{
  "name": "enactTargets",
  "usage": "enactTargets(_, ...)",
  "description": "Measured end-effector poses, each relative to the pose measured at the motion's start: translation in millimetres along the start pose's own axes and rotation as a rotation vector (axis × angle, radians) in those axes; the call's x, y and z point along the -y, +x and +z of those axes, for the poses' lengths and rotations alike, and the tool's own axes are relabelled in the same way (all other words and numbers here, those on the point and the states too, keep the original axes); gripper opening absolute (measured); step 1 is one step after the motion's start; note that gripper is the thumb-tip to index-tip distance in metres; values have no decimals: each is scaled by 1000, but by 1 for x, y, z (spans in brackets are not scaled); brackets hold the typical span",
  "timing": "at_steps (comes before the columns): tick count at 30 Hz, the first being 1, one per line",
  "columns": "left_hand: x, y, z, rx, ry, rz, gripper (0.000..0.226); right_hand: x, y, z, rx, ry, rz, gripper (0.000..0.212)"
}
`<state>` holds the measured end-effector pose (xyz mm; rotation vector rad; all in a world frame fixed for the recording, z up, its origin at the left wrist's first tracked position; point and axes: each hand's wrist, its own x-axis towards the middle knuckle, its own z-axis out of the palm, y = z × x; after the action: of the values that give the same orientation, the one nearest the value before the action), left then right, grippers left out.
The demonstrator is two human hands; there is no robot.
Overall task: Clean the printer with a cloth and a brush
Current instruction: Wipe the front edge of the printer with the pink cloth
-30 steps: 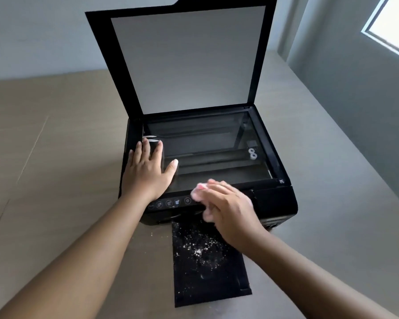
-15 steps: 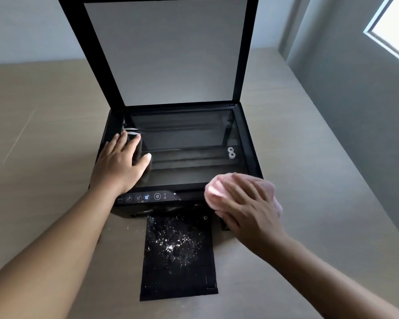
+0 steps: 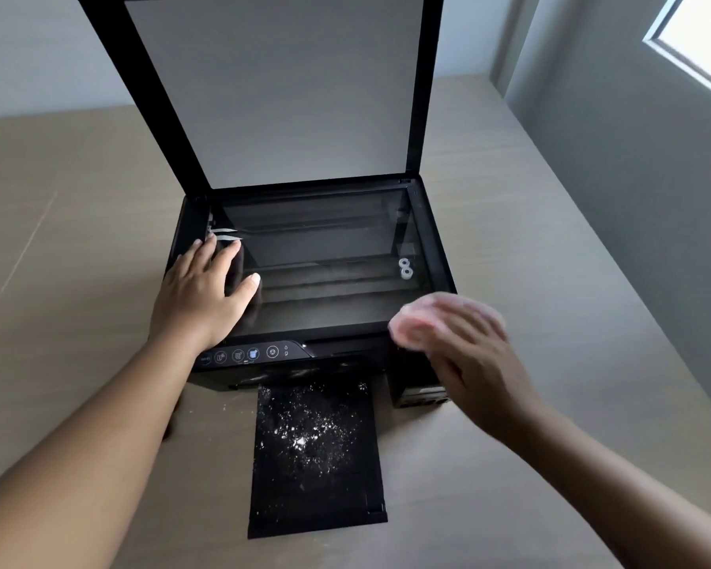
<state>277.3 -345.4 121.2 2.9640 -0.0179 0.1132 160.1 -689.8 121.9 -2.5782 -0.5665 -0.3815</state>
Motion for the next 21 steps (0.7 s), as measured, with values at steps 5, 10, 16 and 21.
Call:
enactTargets(5, -3, -6, 3, 7, -6, -11, 73, 9, 7, 1, -11, -4, -37, 32)
enactTargets(10, -7, -6, 4, -4, -17, -7, 71, 0, 24, 1, -47, -95, 200, 31)
enactTargets(16, 15, -2, -5, -7, -6, -3, 63, 10, 41, 13, -3, -13, 221, 22)
enactTargets(21, 2, 1, -3, -11, -7, 7, 65, 20, 50, 19, -18, -137, 286, 15)
